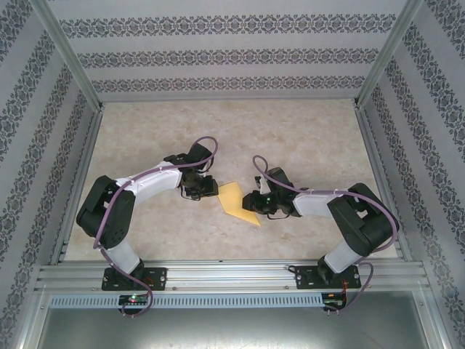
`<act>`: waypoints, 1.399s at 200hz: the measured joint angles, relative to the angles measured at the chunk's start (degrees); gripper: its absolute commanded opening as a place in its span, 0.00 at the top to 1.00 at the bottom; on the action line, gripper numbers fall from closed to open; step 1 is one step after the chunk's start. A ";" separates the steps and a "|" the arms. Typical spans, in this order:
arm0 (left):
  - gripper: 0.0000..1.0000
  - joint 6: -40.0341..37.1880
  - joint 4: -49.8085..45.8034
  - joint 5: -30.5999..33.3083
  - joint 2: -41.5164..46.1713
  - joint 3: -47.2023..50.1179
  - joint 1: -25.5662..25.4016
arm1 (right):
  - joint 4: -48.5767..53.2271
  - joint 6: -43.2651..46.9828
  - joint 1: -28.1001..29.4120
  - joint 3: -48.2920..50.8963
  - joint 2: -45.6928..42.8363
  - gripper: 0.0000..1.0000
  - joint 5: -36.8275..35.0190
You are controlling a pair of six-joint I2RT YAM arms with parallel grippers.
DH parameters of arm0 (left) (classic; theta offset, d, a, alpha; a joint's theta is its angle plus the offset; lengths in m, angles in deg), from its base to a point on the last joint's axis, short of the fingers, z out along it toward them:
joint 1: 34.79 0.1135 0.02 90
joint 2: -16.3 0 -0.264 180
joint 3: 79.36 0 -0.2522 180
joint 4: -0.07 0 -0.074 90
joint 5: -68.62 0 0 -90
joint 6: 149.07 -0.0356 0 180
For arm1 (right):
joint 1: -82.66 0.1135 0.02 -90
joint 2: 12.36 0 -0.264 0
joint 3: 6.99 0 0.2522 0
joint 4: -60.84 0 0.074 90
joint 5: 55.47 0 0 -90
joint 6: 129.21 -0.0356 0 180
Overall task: Fold a paper plane with a square sheet of paper (pick it up from the middle)
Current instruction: Fold the wing for the fifth time at the center of the table.
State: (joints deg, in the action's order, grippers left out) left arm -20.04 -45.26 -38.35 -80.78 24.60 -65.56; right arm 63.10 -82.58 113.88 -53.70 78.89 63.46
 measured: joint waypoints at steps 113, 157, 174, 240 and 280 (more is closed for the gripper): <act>0.51 7.85 8.11 -10.32 -4.98 0.00 0.00 | -15.17 -15.47 -1.05 6.34 1.33 0.76 -0.90; 0.52 10.51 12.87 -13.51 -7.76 0.00 0.00 | -15.89 -16.96 -1.18 6.47 1.73 0.76 -0.63; 0.53 11.04 14.27 -14.45 -8.52 0.00 0.00 | -16.24 -17.33 -1.51 6.47 2.03 0.76 0.13; 0.75 13.44 19.89 -17.29 -9.40 0.00 0.00 | -17.86 -17.84 -2.27 6.49 2.95 0.74 2.43; 0.99 14.10 20.13 -16.74 -9.40 -0.33 0.02 | -17.42 -15.15 -2.34 6.43 1.75 0.61 3.06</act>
State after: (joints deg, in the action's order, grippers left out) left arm -5.95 -25.13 -55.09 -90.17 24.27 -65.54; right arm 45.68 -97.73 111.54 -47.27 80.63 66.52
